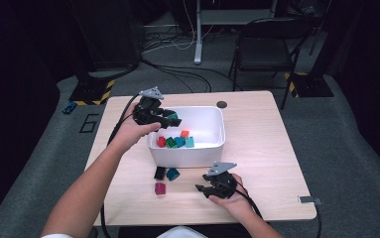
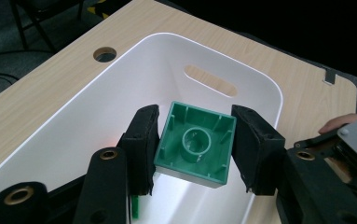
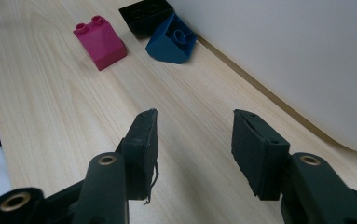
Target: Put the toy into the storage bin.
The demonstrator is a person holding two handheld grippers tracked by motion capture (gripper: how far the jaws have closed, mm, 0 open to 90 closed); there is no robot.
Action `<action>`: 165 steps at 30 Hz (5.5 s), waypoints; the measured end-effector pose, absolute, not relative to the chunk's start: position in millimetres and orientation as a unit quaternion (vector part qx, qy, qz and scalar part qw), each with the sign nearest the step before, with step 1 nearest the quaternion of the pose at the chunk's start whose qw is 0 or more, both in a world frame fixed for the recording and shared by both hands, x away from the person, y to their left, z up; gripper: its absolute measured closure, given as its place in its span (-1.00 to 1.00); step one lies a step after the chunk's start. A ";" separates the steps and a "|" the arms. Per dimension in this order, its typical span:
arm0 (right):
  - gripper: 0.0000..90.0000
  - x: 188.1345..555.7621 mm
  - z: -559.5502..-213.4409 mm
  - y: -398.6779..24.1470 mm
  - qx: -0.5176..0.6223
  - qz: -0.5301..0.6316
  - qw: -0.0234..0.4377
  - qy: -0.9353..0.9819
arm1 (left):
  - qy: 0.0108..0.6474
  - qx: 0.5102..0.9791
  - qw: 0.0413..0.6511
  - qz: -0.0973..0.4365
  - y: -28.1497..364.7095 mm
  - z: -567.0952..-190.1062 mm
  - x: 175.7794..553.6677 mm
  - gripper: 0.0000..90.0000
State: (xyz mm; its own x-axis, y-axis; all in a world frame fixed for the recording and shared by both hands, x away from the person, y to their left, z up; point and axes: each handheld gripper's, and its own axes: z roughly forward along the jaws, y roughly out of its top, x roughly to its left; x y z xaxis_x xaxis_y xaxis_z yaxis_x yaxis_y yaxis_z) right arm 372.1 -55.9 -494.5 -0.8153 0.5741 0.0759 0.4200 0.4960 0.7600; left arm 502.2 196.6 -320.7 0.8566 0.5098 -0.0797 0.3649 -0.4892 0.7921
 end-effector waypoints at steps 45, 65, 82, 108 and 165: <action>0.12 374.2 -494.8 -61.8 0.295 0.427 0.090 0.850 | 0.250 0.890 0.378 0.050 116.3 -399.1 555.6 0.02; 0.12 376.9 -497.0 -62.1 0.305 0.426 0.082 0.848 | 0.218 0.876 0.420 0.098 162.1 -335.9 507.3 -0.04; 0.12 377.8 -498.4 -61.7 0.307 0.426 0.081 0.847 | 0.217 0.867 0.438 0.092 214.7 -327.4 460.4 -0.22; -0.56 371.8 -494.7 -56.2 0.298 0.447 0.045 0.842 | 0.205 0.861 0.455 0.096 257.4 -346.1 403.3 -0.28; -0.69 365.7 -497.3 -48.7 0.260 0.438 0.053 0.859 | 0.207 0.893 0.398 0.039 267.5 -493.5 391.6 -0.13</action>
State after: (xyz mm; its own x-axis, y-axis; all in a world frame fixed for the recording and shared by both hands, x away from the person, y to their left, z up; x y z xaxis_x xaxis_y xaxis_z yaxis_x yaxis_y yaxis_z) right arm 365.7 -48.7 -497.3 -0.8595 0.4926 0.1362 0.3996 0.4816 0.7800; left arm 391.6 267.5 -493.5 0.9109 0.4014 -0.0959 0.3395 -0.5966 0.7272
